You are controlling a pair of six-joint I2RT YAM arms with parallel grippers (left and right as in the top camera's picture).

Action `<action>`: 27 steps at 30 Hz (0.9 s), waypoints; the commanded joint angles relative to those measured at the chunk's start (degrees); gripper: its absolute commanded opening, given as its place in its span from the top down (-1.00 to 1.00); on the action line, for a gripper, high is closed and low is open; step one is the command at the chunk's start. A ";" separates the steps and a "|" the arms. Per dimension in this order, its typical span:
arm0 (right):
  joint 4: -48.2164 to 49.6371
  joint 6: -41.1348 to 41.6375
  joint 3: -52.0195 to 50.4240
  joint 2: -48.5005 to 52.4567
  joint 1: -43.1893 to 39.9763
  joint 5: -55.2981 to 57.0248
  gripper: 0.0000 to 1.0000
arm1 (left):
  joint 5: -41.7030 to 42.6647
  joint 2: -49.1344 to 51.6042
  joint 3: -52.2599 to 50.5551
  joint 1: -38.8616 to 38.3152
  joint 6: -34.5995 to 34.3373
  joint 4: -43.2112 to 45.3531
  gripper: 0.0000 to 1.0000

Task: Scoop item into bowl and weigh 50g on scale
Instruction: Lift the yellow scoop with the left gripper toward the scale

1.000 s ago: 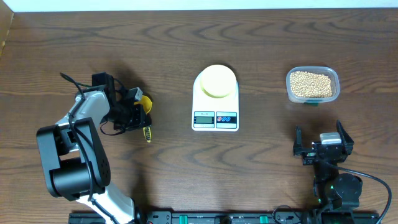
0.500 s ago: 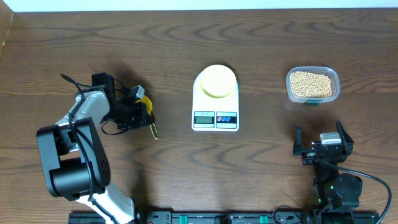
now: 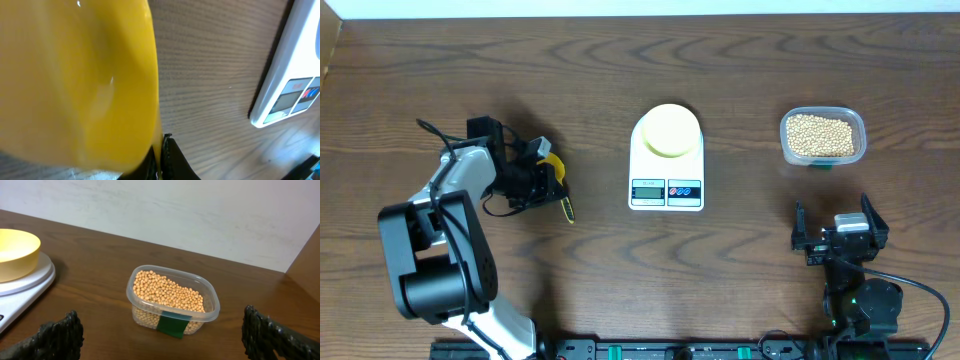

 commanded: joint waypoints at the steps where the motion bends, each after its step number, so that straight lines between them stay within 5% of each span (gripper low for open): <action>1: -0.28 -0.31 -0.11 -0.37 -0.50 0.48 -0.98 | 4.02 -4.13 -0.59 1.31 -2.45 -0.33 0.86; 9: -0.28 -0.28 -0.11 -0.37 -0.50 0.48 -0.98 | 18.18 -12.31 -0.59 3.80 -4.50 -0.61 0.86; 27: -0.24 -0.31 -0.11 -0.37 -0.50 0.46 -0.98 | 18.88 -40.30 -0.59 1.97 -11.65 -11.13 0.85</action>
